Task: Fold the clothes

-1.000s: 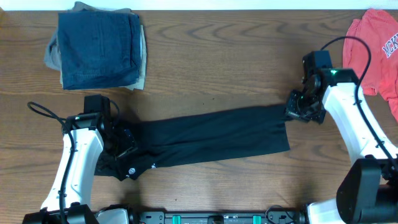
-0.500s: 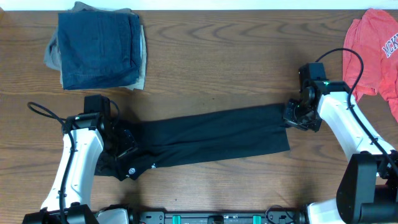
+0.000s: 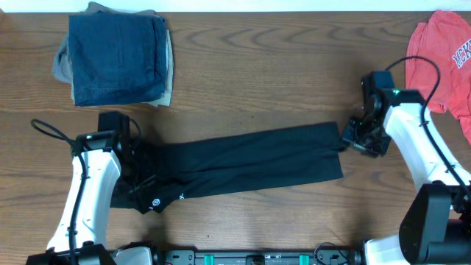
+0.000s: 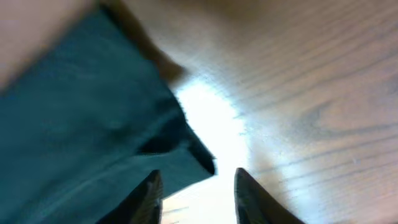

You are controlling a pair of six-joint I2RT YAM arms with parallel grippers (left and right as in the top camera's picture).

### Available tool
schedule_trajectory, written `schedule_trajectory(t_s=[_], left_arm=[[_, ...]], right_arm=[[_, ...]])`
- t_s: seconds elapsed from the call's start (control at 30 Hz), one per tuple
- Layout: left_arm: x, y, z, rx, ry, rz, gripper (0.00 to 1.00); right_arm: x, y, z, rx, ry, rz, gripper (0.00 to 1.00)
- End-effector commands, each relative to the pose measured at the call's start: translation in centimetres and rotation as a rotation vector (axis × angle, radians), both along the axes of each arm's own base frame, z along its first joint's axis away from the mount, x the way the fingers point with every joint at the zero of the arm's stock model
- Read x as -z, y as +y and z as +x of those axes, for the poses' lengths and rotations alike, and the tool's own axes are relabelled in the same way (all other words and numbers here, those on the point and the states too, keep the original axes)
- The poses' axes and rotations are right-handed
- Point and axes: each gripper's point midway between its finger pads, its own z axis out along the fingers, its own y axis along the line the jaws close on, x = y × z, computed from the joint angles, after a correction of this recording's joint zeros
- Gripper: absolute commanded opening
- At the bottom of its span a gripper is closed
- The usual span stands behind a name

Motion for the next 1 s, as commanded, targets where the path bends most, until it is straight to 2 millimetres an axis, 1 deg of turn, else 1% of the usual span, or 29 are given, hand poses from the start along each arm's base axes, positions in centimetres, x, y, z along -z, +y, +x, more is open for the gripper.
schedule_trajectory(t_s=[0.0,0.03,0.07,0.1,0.27,0.33,0.4,0.5,0.57,0.77,0.9,0.97], left_arm=[[-1.3,-0.5,1.3,0.003,-0.061,-0.037,0.13],[-1.3,-0.9,1.4,0.004,-0.070,-0.058,0.09],[-1.3,-1.4,1.7,0.012,-0.081,-0.085,0.06],[-1.4,-1.7,1.9,0.022,-0.091,-0.103,0.06],[-1.2,-3.5,2.8,0.101,-0.129,-0.135,0.06],[-0.8,-4.3,2.9,0.134,-0.132,-0.136,0.06],[-0.3,-5.1,2.6,0.146,-0.114,-0.140,0.06],[0.4,-6.0,2.0,0.150,-0.074,-0.143,0.06],[0.8,-6.1,1.7,0.158,-0.055,-0.142,0.06],[3.2,-5.3,1.2,0.154,0.015,-0.101,0.06],[5.1,-5.3,1.2,0.151,0.062,-0.102,0.06],[5.9,-4.9,1.3,0.151,0.083,-0.085,0.06]], right_arm=[[-1.5,2.5,1.8,-0.077,-0.066,0.129,0.17],[-1.5,3.1,1.9,-0.095,-0.074,0.157,0.12],[-1.5,3.7,2.1,-0.106,-0.080,0.170,0.04],[-1.4,4.0,2.1,-0.116,-0.081,0.171,0.01],[-0.1,6.8,2.0,-0.203,-0.079,0.175,0.01],[0.9,7.9,1.5,-0.212,-0.048,0.166,0.01],[2.0,8.2,1.1,-0.193,-0.014,0.134,0.01],[3.9,8.2,0.8,-0.192,0.034,0.099,0.01],[4.9,8.0,0.6,-0.190,0.066,0.089,0.01],[8.3,6.2,0.0,-0.169,0.167,0.018,0.01],[9.7,5.1,-0.4,-0.147,0.213,-0.006,0.01],[10.1,4.6,-0.6,-0.139,0.229,-0.021,0.01]])
